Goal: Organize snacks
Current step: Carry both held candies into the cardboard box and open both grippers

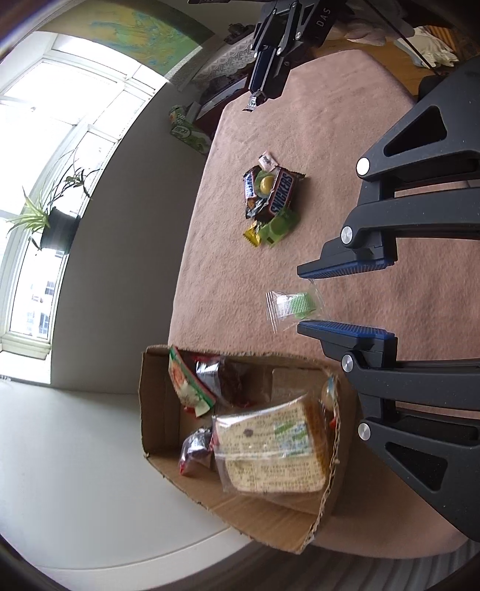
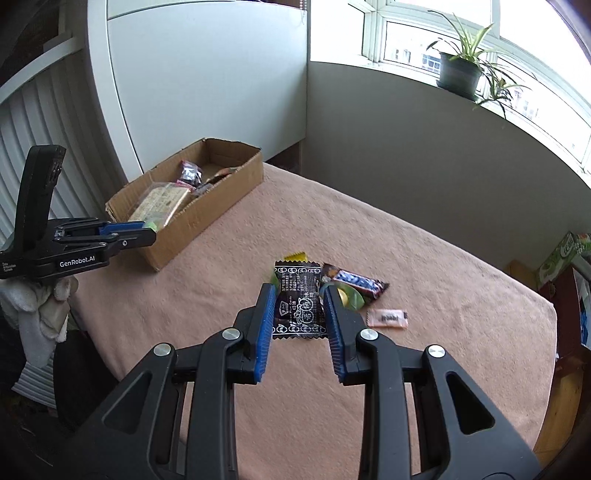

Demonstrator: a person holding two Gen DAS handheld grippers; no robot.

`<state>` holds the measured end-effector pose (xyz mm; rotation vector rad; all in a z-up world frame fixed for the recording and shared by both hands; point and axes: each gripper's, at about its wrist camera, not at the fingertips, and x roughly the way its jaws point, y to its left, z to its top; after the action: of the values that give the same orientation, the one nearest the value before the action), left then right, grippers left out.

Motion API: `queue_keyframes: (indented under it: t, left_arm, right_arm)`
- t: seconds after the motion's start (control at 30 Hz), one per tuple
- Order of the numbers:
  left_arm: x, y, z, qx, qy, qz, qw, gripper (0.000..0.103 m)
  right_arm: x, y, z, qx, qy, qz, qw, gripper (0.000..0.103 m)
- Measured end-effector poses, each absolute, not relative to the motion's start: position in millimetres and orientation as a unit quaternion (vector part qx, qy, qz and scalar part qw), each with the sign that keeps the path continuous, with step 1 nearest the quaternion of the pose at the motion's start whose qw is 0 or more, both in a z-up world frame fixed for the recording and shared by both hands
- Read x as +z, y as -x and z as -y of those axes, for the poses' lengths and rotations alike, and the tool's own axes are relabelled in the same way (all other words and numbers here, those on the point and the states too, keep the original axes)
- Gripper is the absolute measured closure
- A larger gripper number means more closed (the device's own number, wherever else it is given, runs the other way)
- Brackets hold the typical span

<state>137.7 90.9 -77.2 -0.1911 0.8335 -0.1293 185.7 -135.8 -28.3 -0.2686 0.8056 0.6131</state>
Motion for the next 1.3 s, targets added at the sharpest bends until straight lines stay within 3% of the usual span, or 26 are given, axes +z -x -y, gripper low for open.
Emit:
queue_keyframes:
  t: [0.5,0.9,0.93,1.0,1.03,1.3]
  left_arm:
    - [-78,-149,-185,0.010,0.119,-0.386,0.915,0.081]
    - [-83,-161,-212,0.026,0.136,-0.385,0.913,0.081]
    - [-83,-161,-213,0.027,0.136,-0.384,0.913,0.081]
    - [-82,-162,-215,0.030,0.138,-0.385,0.912,0.081]
    - [-81,-161,-216,0.030,0.140,-0.384,0.912,0.081]
    - [-72,-151,-207,0.024,0.140,-0.378,0.915,0.075]
  right_arm:
    - [-38,-209,15,0.384,0.099,-0.385,0.834,0.075]
    - [-56,-220,-43,0.418,0.087,-0.392,0.815,0.074]
    - [-57,-221,-44,0.419,0.081,-0.395,0.814,0.071]
    - [-57,-223,-39,0.416,0.068,-0.395,0.816,0.042]
    - [-55,-222,-35,0.413,0.063,-0.391,0.820,0.036]
    - [-40,-208,8,0.382,0.032,-0.387,0.839,0.020]
